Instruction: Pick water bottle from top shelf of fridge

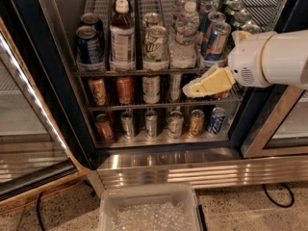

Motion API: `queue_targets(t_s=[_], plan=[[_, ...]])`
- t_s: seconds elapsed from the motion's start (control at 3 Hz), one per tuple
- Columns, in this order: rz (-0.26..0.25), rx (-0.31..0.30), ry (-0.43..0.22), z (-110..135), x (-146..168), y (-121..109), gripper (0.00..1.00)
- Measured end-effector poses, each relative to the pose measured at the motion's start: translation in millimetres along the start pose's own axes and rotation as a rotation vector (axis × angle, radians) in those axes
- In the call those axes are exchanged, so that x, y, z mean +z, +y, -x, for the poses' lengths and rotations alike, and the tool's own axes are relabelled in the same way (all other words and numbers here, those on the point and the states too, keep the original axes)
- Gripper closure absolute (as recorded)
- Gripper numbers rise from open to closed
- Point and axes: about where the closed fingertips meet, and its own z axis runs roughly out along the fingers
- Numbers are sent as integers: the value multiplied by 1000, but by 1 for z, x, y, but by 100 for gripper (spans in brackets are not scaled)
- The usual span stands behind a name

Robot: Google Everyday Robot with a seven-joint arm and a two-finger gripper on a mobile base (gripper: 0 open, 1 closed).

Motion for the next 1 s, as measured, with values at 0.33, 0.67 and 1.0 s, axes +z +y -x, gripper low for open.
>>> queue_targets(t_s=[0.33,0.67,1.0], plan=[[1,2,-1,1,0,1,0],[-1,67,-26,0,13,10,0],[-34,121,-49,1,30,14,0]])
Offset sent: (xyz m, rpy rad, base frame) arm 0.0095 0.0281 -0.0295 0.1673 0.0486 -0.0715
